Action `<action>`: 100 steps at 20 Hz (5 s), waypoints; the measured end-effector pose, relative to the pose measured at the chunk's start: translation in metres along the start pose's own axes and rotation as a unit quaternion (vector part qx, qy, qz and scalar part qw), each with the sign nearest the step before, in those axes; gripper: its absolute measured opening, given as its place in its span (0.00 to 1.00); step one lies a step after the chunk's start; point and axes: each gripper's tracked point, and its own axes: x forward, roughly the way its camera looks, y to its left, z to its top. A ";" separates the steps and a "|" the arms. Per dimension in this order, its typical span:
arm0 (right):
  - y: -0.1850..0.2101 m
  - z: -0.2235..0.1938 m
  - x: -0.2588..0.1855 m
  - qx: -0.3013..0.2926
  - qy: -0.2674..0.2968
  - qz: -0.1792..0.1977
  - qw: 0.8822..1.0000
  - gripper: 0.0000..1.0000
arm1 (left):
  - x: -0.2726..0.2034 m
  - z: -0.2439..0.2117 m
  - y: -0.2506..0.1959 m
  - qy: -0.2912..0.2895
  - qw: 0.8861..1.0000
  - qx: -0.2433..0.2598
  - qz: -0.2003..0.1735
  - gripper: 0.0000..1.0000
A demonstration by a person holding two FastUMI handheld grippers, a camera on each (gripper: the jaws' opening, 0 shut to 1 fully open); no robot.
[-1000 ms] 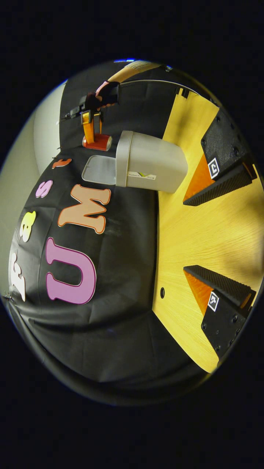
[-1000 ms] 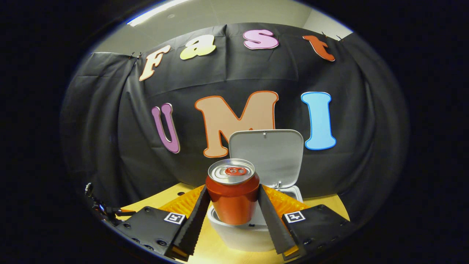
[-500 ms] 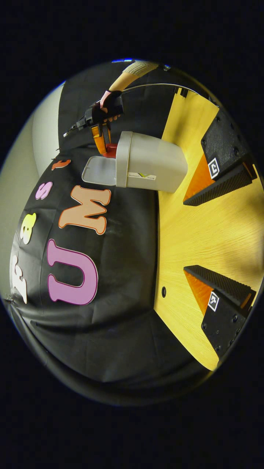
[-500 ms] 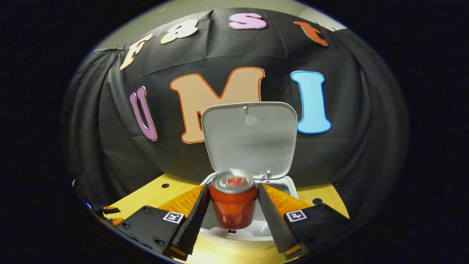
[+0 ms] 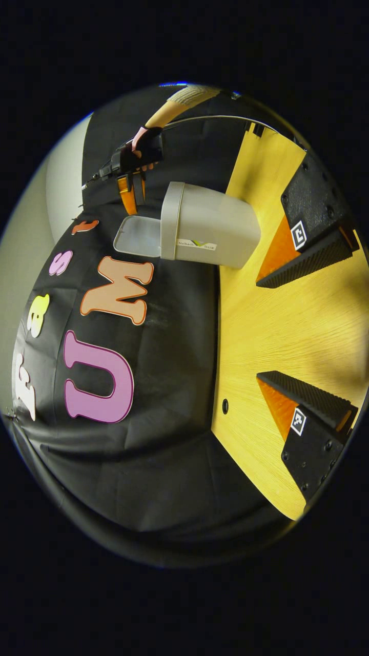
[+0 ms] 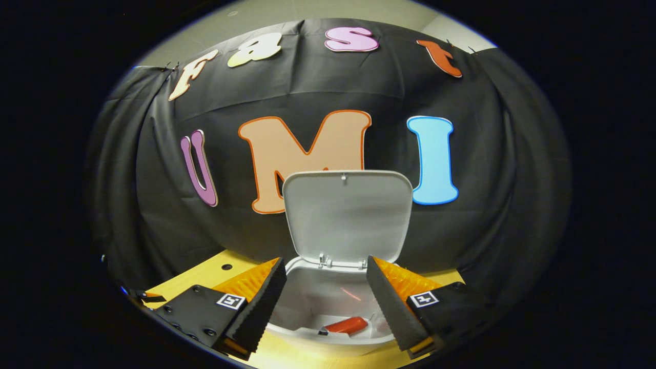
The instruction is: Press the lid of the desktop garbage bin to open it, pick up the crumpled paper on the desktop and throw it into the bin, then pick up the pop can on the desktop and drop it into the bin, and finally close the garbage bin lid.
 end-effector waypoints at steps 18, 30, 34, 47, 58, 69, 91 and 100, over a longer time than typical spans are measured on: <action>-0.009 0.131 0.067 0.059 -0.099 -0.011 0.993 0.99 | -0.005 -0.009 0.007 0.018 1.000 -0.017 0.012 0.95; -0.014 0.105 0.080 0.006 -0.080 -0.029 0.996 0.98 | -0.007 -0.009 0.007 0.017 1.000 -0.017 0.018 0.94; -0.010 0.092 0.049 0.007 -0.079 -0.028 0.996 0.99 | -0.009 -0.010 0.003 0.015 1.000 -0.019 0.011 0.95; 0.002 0.004 -0.032 -0.006 -0.058 -0.019 0.998 0.98 | -0.008 -0.012 -0.025 0.018 0.999 -0.021 -0.016 0.95; 0.000 -0.056 -0.041 0.007 -0.029 -0.026 0.999 0.98 | -0.008 -0.018 -0.034 0.028 0.999 -0.029 -0.023 0.95; 0.003 -0.090 -0.039 -0.012 -0.035 -0.022 0.999 0.98 | -0.005 -0.027 -0.035 0.037 0.998 -0.041 -0.021 0.95; 0.003 -0.094 -0.039 -0.016 -0.101 -0.010 0.995 0.98 | 0.005 -0.029 -0.071 0.043 0.997 -0.033 -0.054 0.95; 0.019 -0.092 -0.107 -0.049 -0.162 -0.011 0.986 0.98 | 0.008 -0.017 -0.077 0.030 0.999 -0.025 -0.036 0.95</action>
